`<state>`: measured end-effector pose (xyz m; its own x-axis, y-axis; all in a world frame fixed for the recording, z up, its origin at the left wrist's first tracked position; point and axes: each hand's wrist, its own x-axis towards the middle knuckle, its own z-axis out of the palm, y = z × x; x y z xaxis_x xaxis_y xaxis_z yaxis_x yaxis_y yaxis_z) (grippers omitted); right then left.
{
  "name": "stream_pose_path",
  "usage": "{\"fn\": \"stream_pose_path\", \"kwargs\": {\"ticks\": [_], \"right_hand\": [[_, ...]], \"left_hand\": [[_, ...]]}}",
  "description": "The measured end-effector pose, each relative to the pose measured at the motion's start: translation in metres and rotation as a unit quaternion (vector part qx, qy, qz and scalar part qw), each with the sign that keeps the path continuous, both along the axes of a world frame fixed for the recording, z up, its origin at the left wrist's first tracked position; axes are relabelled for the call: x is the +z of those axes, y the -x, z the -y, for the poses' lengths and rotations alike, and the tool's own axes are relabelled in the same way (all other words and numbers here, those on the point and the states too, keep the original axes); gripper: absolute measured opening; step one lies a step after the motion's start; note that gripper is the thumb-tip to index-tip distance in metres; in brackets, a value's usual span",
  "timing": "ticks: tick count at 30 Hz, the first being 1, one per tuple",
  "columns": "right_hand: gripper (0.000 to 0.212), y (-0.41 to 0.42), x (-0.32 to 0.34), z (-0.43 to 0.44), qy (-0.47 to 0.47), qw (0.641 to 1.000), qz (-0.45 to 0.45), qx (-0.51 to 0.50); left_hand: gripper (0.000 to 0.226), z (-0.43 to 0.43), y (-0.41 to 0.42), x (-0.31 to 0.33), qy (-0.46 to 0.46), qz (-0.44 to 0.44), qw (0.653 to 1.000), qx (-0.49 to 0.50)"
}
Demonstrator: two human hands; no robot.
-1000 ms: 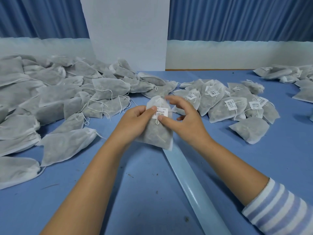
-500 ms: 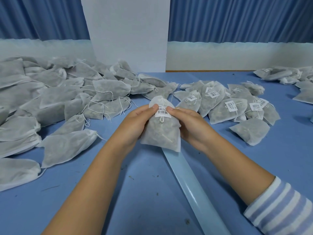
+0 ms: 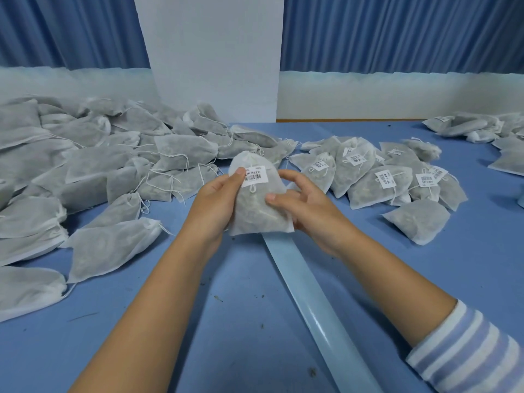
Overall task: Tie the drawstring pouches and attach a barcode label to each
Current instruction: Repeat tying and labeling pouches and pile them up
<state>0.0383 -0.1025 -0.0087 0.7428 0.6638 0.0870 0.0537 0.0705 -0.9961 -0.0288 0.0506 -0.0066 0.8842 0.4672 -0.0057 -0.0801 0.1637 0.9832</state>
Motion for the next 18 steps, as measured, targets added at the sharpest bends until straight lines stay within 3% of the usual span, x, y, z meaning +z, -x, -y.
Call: {"fn": "stream_pose_path", "kwargs": {"ticks": [3, 8, 12, 15, 18], "right_hand": [[0.045, 0.003, -0.003, -0.002, -0.040, 0.998, 0.038, -0.026], [0.014, -0.020, -0.007, 0.004, -0.070, 0.978, 0.045, -0.190], [0.008, -0.048, -0.021, 0.012, -0.020, 0.972, -0.005, -0.233], [0.020, -0.061, -0.035, 0.012, 0.024, 0.972, -0.055, -0.229], [0.038, -0.068, -0.040, 0.012, 0.051, 0.979, -0.072, -0.186]], "left_hand": [[0.033, -0.003, -0.001, -0.001, -0.002, -0.011, 1.000, -0.006], [0.043, -0.007, -0.002, 0.000, -0.003, -0.040, 0.999, -0.007], [0.023, -0.016, -0.001, -0.002, -0.066, -0.065, 0.994, 0.055], [0.019, -0.026, -0.003, -0.011, -0.193, -0.092, 0.970, 0.112], [0.024, -0.033, -0.005, -0.020, -0.248, -0.128, 0.952, 0.125]]}}
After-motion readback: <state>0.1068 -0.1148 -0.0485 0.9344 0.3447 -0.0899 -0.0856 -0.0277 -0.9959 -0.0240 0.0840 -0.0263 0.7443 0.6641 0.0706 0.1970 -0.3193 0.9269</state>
